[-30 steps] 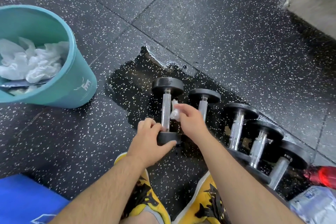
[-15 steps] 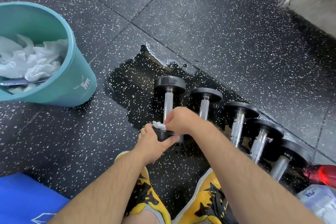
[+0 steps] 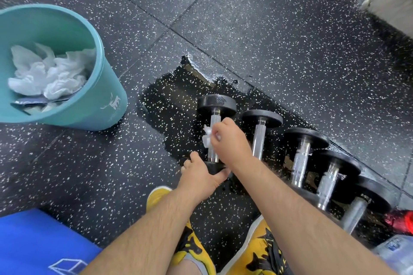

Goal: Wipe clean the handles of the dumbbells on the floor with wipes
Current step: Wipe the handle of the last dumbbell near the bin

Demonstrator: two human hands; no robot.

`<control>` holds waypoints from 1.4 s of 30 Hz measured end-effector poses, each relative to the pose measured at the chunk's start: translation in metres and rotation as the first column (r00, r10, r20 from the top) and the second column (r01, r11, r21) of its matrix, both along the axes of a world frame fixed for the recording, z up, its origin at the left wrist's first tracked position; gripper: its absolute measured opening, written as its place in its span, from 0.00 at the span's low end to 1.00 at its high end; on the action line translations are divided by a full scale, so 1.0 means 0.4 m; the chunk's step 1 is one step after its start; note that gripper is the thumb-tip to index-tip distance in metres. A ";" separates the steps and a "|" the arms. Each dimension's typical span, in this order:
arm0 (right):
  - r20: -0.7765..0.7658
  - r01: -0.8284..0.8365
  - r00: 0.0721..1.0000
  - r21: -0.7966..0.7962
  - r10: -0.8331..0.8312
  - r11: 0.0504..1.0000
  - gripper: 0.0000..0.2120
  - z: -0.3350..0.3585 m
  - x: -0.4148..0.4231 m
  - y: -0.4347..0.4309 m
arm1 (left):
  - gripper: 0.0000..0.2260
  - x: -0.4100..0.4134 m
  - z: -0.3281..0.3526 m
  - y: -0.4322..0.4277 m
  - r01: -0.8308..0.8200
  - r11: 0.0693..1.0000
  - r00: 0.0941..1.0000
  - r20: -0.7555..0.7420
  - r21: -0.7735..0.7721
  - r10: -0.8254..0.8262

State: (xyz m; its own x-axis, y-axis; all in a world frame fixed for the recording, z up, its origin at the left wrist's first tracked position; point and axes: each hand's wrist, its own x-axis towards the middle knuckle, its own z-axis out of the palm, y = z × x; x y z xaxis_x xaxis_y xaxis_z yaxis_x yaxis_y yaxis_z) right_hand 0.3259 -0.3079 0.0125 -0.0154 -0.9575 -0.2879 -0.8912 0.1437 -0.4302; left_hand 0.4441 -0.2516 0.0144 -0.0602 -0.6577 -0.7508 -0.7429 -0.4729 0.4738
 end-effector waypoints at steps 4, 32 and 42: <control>0.001 -0.198 0.980 0.133 0.200 0.971 0.06 -0.004 0.002 0.012 | 0.52 -0.002 -0.009 -0.008 -0.024 0.999 1.000 -0.006 0.044 0.025; 0.220 0.423 0.890 -0.075 -0.399 0.903 0.08 -0.037 0.010 -0.015 | 0.50 -0.002 -0.010 -0.012 -0.014 0.994 1.000 -0.013 0.107 0.015; 0.478 0.821 0.471 0.069 -0.741 0.566 0.03 -0.042 0.045 -0.069 | 0.51 -0.002 -0.005 -0.016 -0.036 0.995 0.999 -0.026 0.093 0.039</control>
State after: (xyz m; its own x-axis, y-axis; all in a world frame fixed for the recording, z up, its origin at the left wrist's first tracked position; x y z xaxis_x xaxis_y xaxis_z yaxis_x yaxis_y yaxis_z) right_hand 0.3440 -0.3356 -0.0043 -0.7010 -0.6347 -0.3251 -0.1637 0.5870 -0.7929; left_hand 0.4433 -0.2578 0.0122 -0.0585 -0.5876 -0.8070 -0.7110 -0.5430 0.4469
